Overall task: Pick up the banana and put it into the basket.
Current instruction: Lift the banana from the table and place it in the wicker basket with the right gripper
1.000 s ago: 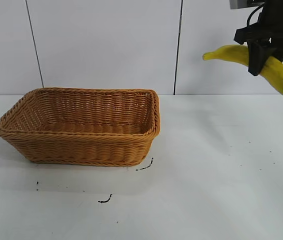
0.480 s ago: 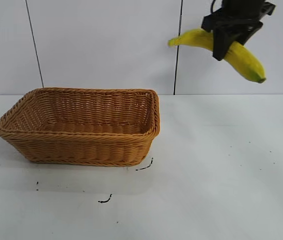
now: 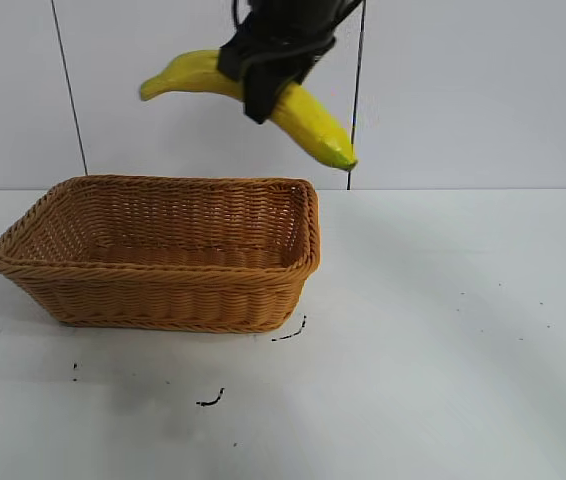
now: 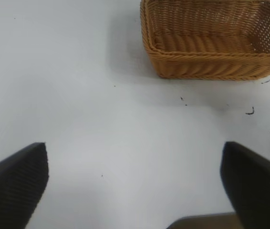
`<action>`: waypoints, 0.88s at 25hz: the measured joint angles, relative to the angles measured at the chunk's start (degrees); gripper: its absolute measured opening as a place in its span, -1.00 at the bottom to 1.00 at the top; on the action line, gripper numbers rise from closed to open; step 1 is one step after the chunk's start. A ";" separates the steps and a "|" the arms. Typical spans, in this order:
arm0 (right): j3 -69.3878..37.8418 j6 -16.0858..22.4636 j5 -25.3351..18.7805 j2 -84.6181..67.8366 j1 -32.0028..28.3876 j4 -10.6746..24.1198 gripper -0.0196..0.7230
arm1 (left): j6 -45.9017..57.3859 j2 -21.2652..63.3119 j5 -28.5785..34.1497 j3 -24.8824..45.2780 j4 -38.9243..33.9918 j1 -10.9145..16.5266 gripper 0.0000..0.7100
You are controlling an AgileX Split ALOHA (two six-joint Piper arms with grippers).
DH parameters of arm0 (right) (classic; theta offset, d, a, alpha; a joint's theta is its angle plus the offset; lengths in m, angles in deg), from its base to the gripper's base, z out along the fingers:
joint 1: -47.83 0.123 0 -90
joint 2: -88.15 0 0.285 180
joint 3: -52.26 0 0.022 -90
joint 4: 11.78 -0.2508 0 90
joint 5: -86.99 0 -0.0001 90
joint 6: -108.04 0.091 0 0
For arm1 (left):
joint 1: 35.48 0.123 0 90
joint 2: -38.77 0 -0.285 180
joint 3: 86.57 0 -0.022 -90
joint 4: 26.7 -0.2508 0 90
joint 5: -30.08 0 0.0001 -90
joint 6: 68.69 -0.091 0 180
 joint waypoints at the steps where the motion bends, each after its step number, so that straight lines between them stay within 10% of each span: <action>1: 0.00 0.00 1.52 1.11 0.06 0.40 -0.11 | 0.00 0.00 0.00 0.00 0.00 0.00 0.96; 18: 0.00 -0.18 8.49 10.56 0.06 1.32 -0.10 | 0.00 0.00 0.00 0.00 0.00 0.00 0.96; 22: 0.00 -0.18 8.44 10.56 0.06 1.32 0.46 | 0.00 0.00 0.00 0.00 0.00 0.00 0.96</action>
